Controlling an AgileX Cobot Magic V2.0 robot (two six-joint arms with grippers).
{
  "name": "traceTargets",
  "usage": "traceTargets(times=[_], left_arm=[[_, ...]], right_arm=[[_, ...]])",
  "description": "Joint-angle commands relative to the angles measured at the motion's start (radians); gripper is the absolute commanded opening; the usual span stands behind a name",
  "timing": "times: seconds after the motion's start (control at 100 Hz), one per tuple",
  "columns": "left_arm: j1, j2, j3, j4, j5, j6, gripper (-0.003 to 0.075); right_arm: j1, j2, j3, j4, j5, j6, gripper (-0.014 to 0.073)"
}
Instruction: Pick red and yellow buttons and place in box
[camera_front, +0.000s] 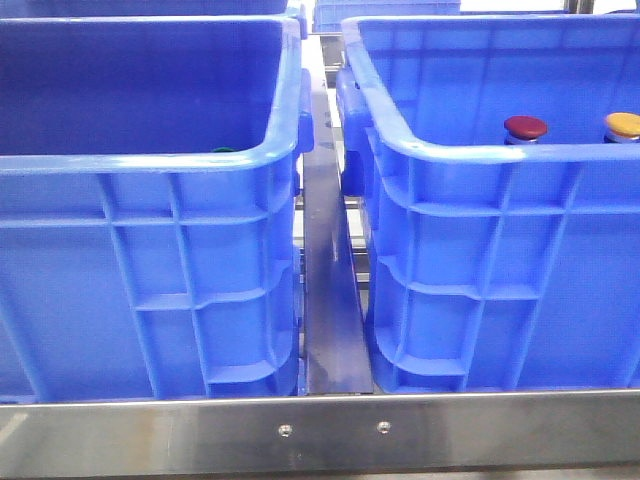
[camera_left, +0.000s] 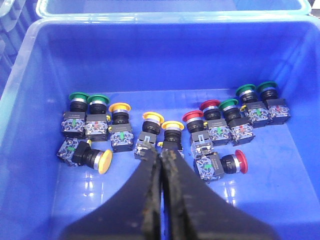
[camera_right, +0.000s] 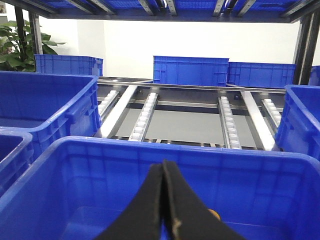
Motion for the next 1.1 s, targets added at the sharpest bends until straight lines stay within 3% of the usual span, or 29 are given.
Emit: traceTargets(times=[0.0, 0.67, 0.9, 1.09], left_arm=[[0.002, -0.001, -0.027, 0.016, -0.06, -0.01, -0.0019], [0.002, -0.003, -0.026, 0.018, -0.077, -0.01, -0.0019], [0.033, -0.103, 0.092, -0.009, -0.298, 0.013, -0.0019], [0.13, -0.219, 0.265, -0.114, -0.46, 0.161, -0.0019]], right_arm=[[0.0, -0.002, -0.026, 0.083, 0.031, -0.005, -0.0067], [0.0, -0.002, -0.026, 0.083, 0.031, -0.005, -0.0067], [0.0, -0.002, -0.026, 0.083, 0.031, -0.005, -0.0067], [0.0, -0.002, -0.026, 0.083, 0.031, -0.005, -0.0067]])
